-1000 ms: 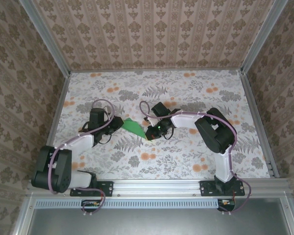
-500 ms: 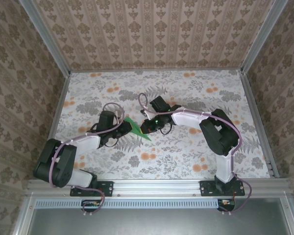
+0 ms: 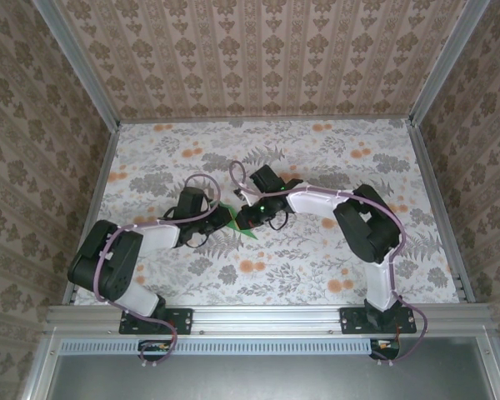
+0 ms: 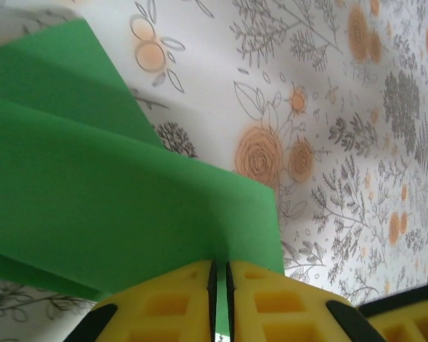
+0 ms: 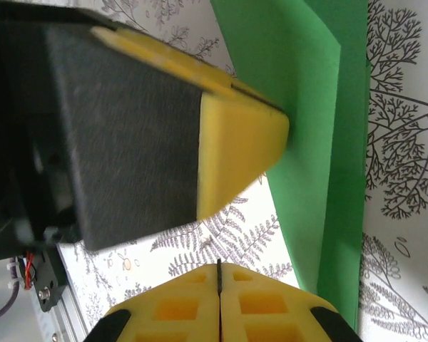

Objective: Fold a paper plane with a square sheet of paper (pick it up from the middle)
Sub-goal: Fold the wing for the fifth time at the center of the table.

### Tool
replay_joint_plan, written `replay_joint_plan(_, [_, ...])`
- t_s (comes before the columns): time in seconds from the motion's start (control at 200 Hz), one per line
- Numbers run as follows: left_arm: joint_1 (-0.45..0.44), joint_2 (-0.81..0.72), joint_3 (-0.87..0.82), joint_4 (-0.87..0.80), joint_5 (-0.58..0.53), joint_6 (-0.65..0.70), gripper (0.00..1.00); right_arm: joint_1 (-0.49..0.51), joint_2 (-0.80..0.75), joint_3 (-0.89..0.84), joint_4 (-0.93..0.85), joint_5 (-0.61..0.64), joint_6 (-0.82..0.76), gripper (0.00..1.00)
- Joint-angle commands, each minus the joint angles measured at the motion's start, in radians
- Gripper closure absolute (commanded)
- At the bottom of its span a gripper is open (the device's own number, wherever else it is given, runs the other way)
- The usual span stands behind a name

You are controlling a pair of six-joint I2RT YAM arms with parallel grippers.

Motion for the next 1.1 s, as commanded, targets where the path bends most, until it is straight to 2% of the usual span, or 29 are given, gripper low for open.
replay_joint_plan(0.0, [-0.011,0.006,0.014,0.018,-0.014,-0.019,0.85,0.001,0.053,0.039,-0.042,0.01,-0.034,0.92])
replay_joint_plan(0.73, [-0.04,0.015,0.02,0.012,-0.017,-0.022,0.85,-0.027,0.153,0.056,-0.03,-0.057,-0.034,0.96])
replay_joint_plan(1.095, [-0.055,0.081,0.012,0.077,-0.035,-0.061,0.86,-0.005,0.09,-0.11,0.137,-0.001,0.15,0.99])
